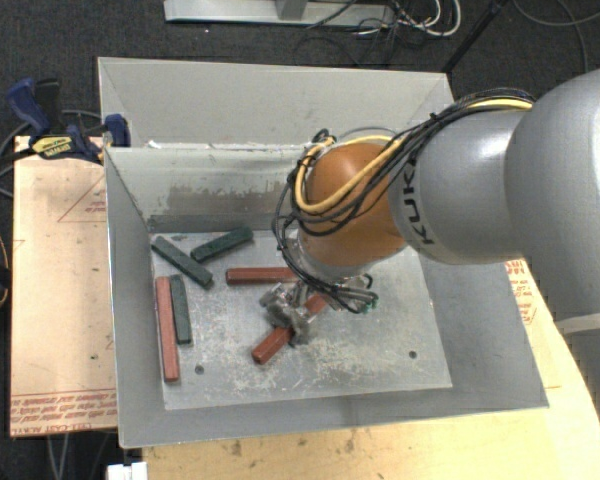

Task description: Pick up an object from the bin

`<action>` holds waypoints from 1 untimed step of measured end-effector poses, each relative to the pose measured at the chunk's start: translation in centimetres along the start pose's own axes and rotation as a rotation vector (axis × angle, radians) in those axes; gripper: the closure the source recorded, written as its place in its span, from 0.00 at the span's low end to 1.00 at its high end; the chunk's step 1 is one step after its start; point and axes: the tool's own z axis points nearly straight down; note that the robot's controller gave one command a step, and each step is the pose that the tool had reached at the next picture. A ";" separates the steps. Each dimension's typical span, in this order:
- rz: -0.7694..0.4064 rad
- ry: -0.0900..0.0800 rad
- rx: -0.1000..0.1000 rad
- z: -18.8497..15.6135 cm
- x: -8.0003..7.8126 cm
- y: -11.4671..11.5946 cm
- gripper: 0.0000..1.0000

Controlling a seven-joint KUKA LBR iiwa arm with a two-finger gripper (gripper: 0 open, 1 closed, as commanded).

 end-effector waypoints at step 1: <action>0.000 -0.011 0.007 -22.6 -2.0 -2.4 1.00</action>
Offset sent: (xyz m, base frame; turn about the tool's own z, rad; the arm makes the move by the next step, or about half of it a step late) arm 0.0277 -0.0083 0.2209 -0.0037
